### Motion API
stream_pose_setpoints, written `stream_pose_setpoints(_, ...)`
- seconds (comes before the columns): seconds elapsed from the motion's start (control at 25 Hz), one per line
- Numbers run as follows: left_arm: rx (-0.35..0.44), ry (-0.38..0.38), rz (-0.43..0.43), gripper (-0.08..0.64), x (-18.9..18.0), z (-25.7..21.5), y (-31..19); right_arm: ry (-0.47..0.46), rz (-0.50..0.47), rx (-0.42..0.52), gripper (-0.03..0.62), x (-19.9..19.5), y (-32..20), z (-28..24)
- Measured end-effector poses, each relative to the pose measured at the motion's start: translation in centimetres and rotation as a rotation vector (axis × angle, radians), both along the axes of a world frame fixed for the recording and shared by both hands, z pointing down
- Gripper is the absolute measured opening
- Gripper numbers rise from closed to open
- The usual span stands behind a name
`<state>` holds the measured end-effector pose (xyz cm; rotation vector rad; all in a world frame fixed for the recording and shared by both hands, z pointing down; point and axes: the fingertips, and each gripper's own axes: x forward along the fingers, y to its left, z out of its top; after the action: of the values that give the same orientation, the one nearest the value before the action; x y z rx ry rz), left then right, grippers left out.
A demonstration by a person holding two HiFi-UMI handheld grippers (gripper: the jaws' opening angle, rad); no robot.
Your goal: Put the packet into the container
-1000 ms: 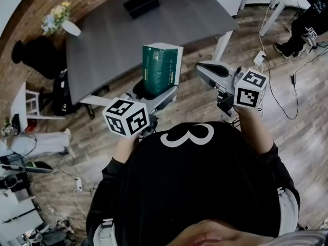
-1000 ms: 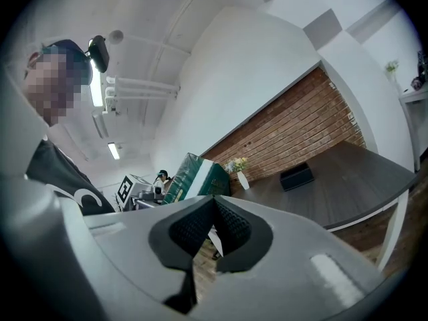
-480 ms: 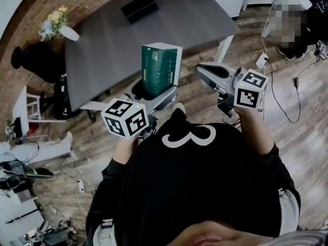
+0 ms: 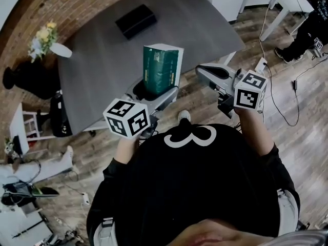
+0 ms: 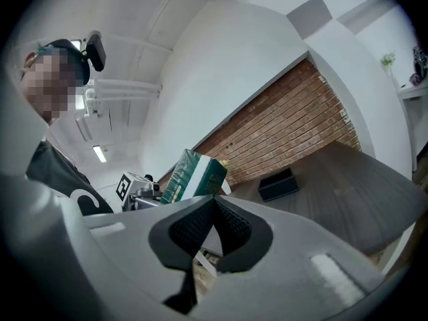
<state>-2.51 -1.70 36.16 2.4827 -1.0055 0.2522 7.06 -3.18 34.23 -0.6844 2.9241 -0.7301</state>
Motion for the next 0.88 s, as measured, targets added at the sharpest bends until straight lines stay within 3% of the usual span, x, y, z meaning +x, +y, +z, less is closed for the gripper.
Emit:
stream_pose_setpoints(0.16,0.001,-0.012,-0.004,0.456,-1.8,-0.2,-5.1,0.001,0.01,-0.011,0.003,-1.5,-5.2,-0.5)
stream_pose_setpoints(0.4,0.034,-0.116,0.007,0.456,-5.1,-0.2,-11.1,0.024,-0.005,-0.011,0.003,-4.4,-11.2,-0.8)
stream_pose_setpoints(0.88,0.111,-0.289,0.029,0.457,-8.8,0.3,-18.6,0.046,-0.054,0.001,0.003,-6.9,-16.9,-0.4)
